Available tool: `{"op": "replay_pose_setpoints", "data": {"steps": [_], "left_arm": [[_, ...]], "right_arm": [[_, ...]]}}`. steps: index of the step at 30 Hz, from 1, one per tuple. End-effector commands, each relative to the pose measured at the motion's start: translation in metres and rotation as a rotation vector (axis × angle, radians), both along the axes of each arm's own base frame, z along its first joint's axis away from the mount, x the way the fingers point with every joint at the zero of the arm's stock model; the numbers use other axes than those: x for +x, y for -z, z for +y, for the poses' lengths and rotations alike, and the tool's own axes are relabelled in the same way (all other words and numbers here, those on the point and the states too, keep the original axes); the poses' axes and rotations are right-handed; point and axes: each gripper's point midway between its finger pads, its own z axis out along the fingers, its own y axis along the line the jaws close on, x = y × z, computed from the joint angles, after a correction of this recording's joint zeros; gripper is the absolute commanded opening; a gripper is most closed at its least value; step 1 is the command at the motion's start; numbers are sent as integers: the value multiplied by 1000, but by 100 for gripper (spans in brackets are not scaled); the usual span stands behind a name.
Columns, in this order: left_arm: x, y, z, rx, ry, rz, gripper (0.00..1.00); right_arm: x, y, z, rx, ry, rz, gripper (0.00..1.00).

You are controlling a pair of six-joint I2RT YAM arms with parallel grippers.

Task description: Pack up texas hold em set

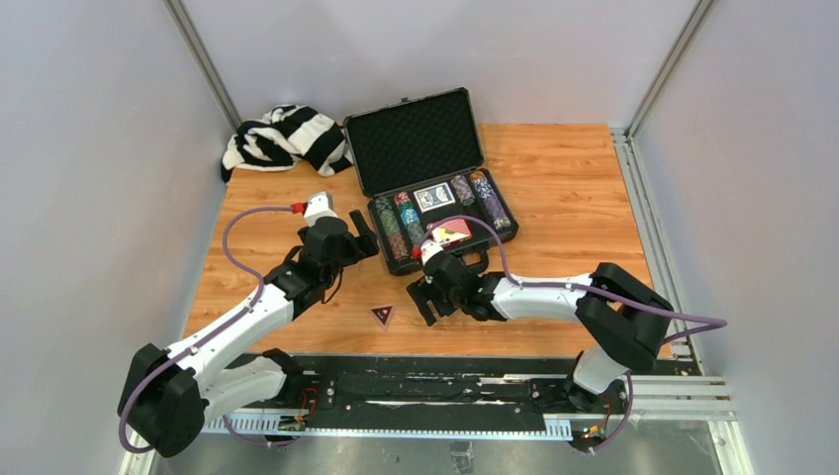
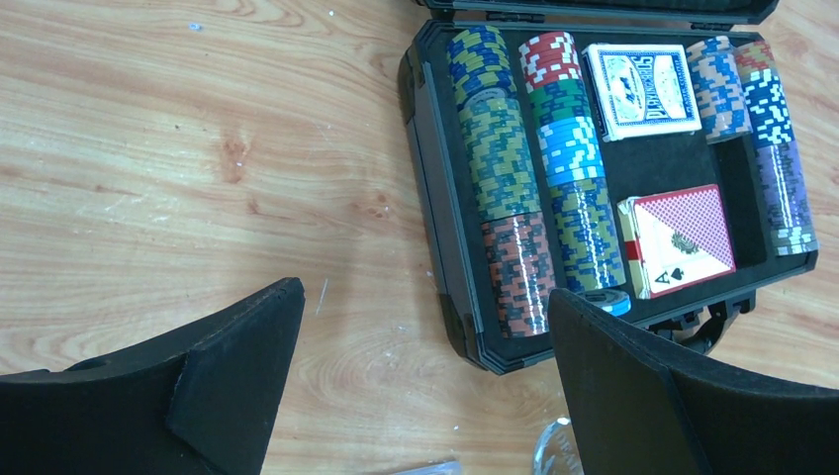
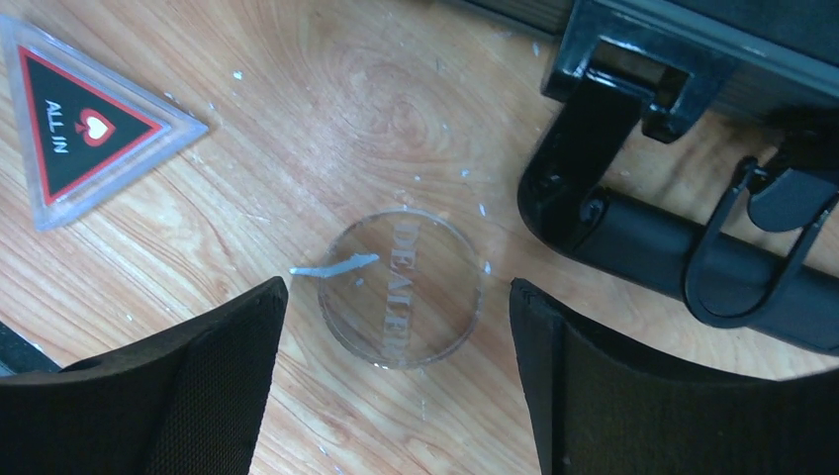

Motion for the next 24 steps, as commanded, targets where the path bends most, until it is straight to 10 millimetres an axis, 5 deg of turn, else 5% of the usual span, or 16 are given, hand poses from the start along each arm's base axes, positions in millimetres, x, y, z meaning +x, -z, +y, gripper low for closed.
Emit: {"op": "replay_pose_setpoints", "data": {"steps": [1,13,24], "left_arm": [[4,-4,2,3,1,-22,98],[4,2,1,2,7,-11,98],[5,5,-4,-12,20,-3,98]], "right_arm": [[-1,1,11,-7,-1,-11,82],[3,-4,2,-65,36,-45,50],[16,-54,9,-12,41,-128,49]]}}
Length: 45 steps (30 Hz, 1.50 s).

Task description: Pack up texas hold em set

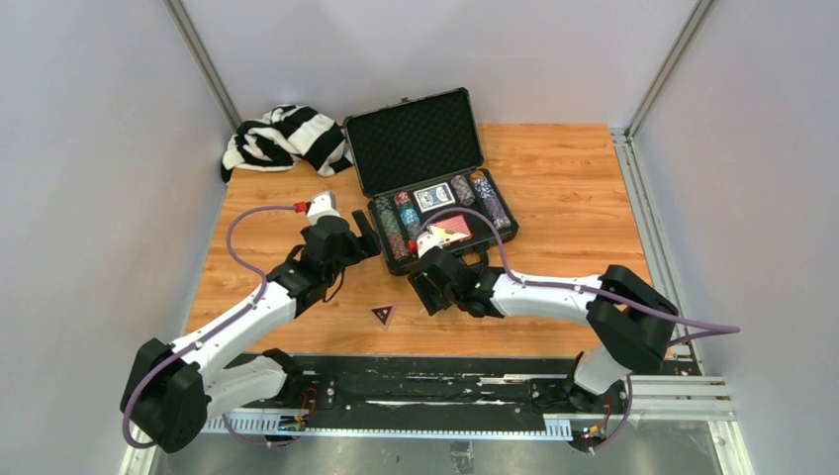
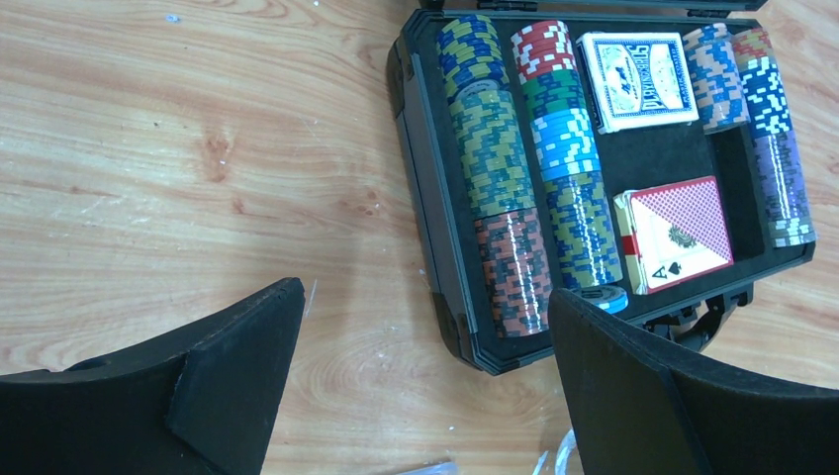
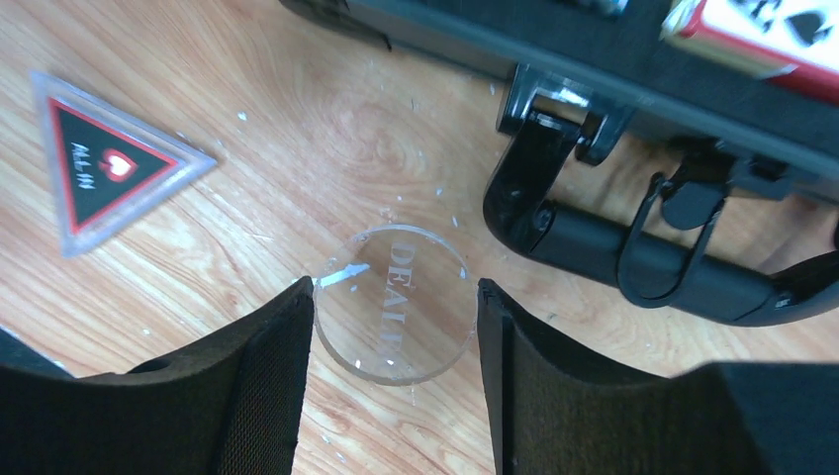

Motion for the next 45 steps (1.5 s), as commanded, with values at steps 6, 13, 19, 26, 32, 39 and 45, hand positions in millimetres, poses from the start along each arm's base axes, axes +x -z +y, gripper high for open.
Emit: {"op": "replay_pose_setpoints", "data": {"steps": [6,13,19,26,32,39,45], "left_arm": [[1,-5,4,0,-5,-21,98],[-2,-30,9,-4,-10,-77,98],[0,-38,15,31,-24,-98,98],[4,-36,17,68,-23,-84,98],[6,-35,17,71,-23,-84,98],[5,-42,17,64,-23,-97,98],[2,-57,22,67,-31,-119,98]], "right_arm": [[30,-73,0,50,21,-139,49],[84,-105,-12,77,86,-183,49],[137,-100,-15,73,142,-159,50],[177,-74,-16,48,172,-100,51],[173,-83,-17,50,149,-103,73],[140,-141,-18,162,71,-187,79],[74,-113,12,170,-60,-98,79]]}}
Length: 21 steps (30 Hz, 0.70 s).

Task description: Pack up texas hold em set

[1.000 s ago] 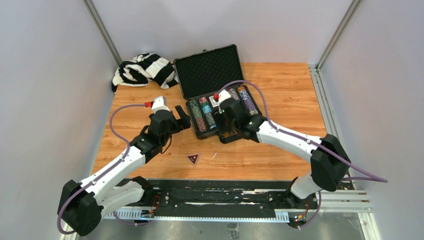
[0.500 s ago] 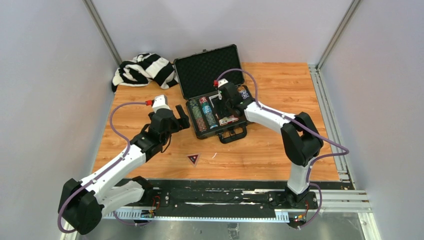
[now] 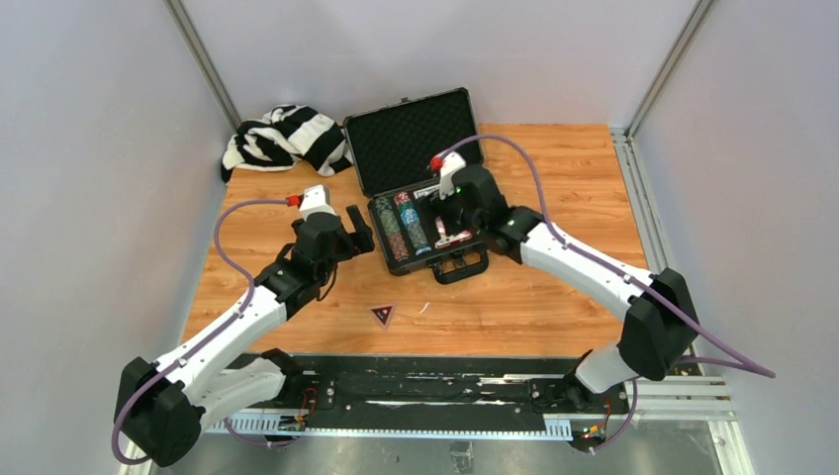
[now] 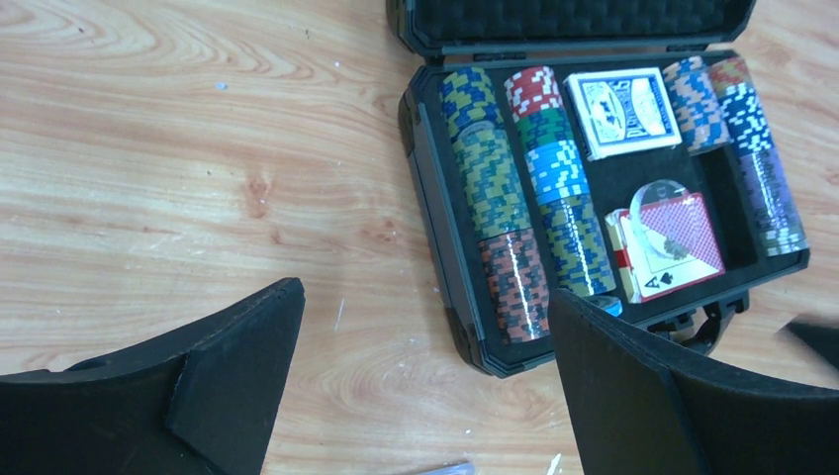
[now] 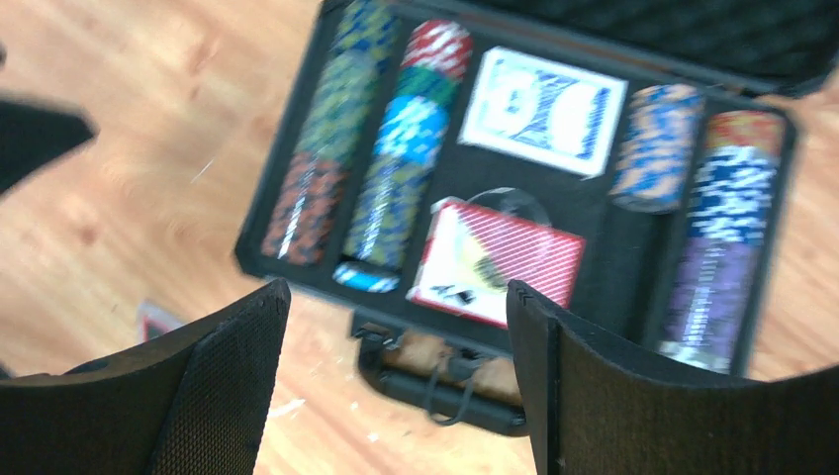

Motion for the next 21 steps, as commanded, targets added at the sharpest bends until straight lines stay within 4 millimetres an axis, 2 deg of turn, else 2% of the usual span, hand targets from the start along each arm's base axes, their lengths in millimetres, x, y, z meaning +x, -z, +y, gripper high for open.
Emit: {"op": "replay_pose_setpoints", "data": {"steps": [1,5,8,15,21], "left_arm": [[3,-31,10,-4,-34,-65,98],[1,-36,13,-45,-24,-70,98],[3,-31,12,-136,6,-39,98],[-2,-12,29,-176,-38,-8,98],[-7,-9,38,-163,-50,-7,98]], "right_arm": [[-64,55,33,-65,-144,109,79],[-107,84,70,-114,-230,139,80],[-125,97,87,-133,-268,166,81],[-151,125,113,-187,-316,201,82],[-157,144,124,-222,-317,214,83]]}}
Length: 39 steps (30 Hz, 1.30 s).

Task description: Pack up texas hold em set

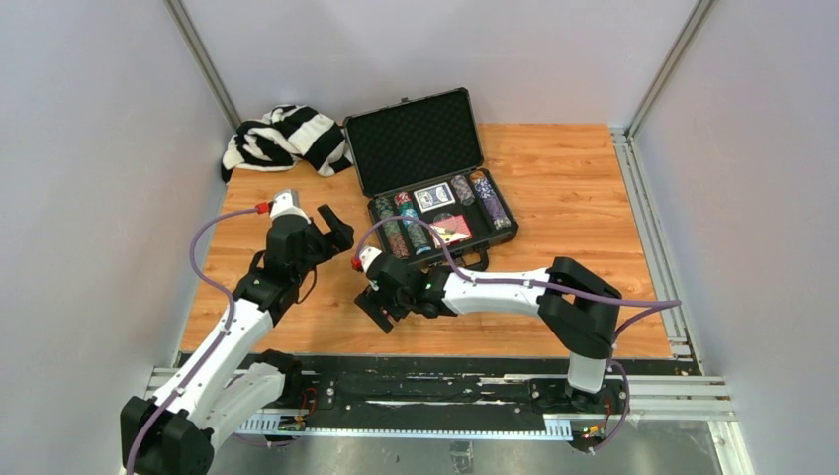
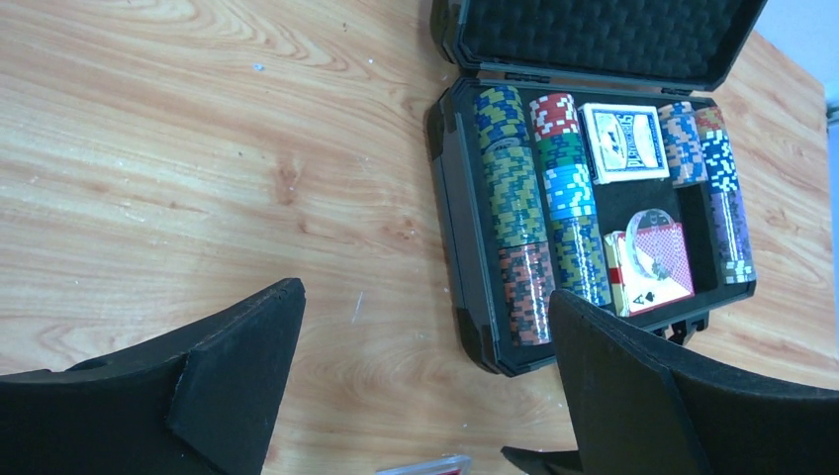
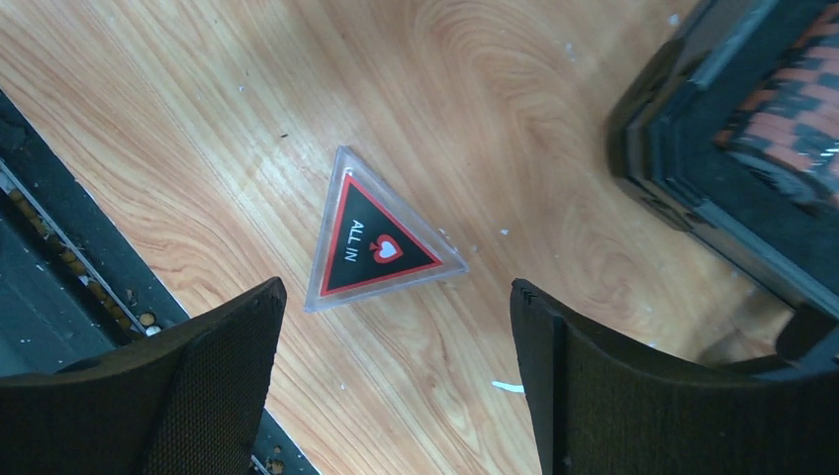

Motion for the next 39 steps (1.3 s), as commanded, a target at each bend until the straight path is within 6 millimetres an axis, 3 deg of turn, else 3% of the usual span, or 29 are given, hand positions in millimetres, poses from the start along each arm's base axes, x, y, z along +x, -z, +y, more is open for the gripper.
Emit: {"op": "replay_pose_setpoints", "data": {"steps": [1,24,35,39], "left_arm": [[-2,-4,3,-9,3,-16,98],[-10,-1,11,12,-14,-21,98],[-9,-1,10,1,-12,-24,98],[-9,0,9,-3,-9,-22,98]], "right_arm": [[-2,5,11,-4,22,-7,83],[-4,39,16,-57,76,41,84],[-2,26,14,-49,90,31,59],[0,18,13,-45,101,21,56]]}}
